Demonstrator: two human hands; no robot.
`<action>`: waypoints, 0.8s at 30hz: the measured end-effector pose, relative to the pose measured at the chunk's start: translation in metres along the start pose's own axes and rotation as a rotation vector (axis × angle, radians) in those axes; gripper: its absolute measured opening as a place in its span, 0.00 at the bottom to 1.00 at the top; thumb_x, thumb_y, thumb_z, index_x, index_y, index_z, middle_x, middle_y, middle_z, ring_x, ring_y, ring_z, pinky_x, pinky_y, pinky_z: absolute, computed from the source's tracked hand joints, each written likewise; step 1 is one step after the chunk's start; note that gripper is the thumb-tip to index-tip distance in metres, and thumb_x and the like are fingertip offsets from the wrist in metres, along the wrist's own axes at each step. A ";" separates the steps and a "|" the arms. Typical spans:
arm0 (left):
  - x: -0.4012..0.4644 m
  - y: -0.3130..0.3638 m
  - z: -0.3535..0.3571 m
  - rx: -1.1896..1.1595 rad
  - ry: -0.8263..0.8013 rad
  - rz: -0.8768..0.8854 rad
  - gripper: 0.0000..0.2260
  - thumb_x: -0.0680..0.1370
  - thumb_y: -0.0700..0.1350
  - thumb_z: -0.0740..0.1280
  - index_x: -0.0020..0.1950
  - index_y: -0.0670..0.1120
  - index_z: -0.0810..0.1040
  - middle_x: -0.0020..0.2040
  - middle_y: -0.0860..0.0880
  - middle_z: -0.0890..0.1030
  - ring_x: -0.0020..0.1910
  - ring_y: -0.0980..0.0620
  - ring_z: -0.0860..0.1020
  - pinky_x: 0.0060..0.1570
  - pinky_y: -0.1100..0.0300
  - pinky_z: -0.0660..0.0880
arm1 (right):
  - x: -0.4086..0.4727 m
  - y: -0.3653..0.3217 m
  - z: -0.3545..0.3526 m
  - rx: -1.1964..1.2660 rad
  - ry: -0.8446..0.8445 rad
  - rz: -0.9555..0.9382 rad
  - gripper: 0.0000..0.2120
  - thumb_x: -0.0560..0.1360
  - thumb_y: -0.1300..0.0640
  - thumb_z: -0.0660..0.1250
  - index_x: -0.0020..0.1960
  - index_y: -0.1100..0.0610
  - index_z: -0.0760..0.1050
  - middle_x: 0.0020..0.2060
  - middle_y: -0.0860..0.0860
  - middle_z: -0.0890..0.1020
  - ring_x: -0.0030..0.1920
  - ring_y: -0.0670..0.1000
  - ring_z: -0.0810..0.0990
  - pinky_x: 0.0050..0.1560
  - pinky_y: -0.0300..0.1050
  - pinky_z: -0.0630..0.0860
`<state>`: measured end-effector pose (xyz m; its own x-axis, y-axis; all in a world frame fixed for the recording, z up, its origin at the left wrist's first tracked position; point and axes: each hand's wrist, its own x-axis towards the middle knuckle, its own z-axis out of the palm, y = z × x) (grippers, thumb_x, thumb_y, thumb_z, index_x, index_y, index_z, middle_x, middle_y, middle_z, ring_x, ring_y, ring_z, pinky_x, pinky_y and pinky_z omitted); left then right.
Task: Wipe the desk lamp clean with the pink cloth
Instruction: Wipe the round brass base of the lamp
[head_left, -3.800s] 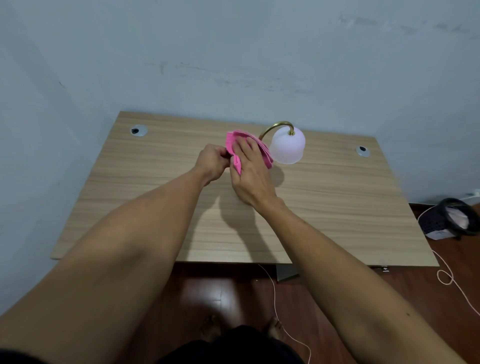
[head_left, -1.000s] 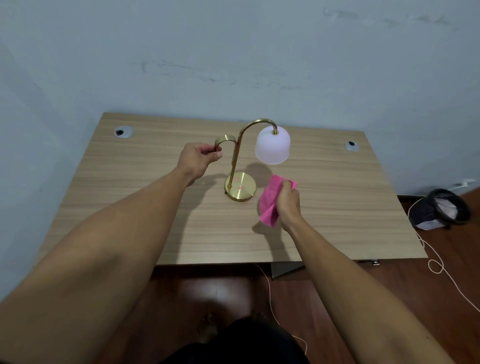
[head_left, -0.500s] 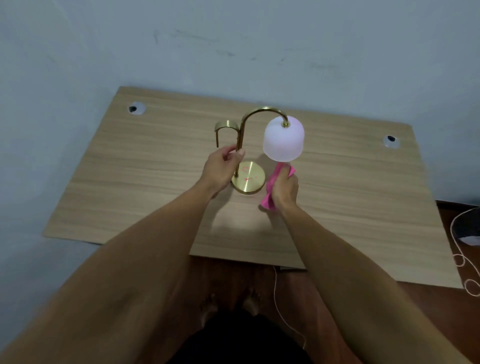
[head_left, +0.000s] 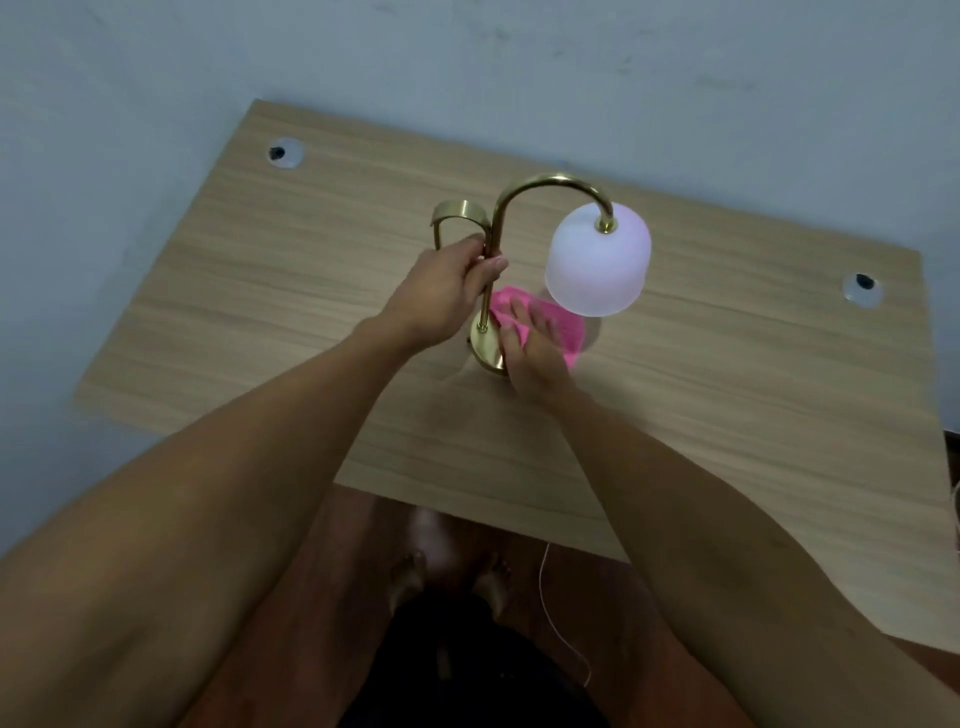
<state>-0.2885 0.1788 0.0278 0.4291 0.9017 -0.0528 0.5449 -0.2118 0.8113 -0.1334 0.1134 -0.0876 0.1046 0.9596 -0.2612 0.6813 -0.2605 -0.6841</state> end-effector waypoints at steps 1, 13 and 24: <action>0.001 0.001 -0.002 0.030 -0.024 0.014 0.17 0.81 0.58 0.62 0.55 0.45 0.79 0.49 0.46 0.86 0.50 0.47 0.85 0.55 0.45 0.82 | -0.002 0.009 0.001 -0.161 -0.027 -0.111 0.29 0.86 0.45 0.44 0.85 0.52 0.58 0.85 0.52 0.57 0.85 0.55 0.49 0.84 0.54 0.41; 0.007 0.008 -0.015 0.214 -0.161 0.144 0.11 0.85 0.50 0.60 0.58 0.45 0.78 0.51 0.44 0.85 0.50 0.48 0.84 0.55 0.48 0.81 | 0.005 0.026 -0.002 -0.419 -0.111 -0.253 0.29 0.87 0.45 0.43 0.86 0.52 0.47 0.85 0.52 0.51 0.85 0.57 0.45 0.84 0.59 0.41; 0.006 0.008 -0.015 0.186 -0.154 0.133 0.12 0.85 0.50 0.60 0.60 0.44 0.77 0.52 0.44 0.85 0.51 0.48 0.84 0.57 0.47 0.81 | 0.001 0.033 -0.006 -0.529 -0.107 -0.246 0.32 0.86 0.43 0.42 0.86 0.55 0.46 0.86 0.55 0.50 0.85 0.59 0.45 0.83 0.65 0.44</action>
<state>-0.2927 0.1879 0.0424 0.6022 0.7966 -0.0525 0.5934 -0.4026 0.6969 -0.1064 0.1060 -0.1068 -0.1571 0.9618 -0.2242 0.9477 0.0829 -0.3083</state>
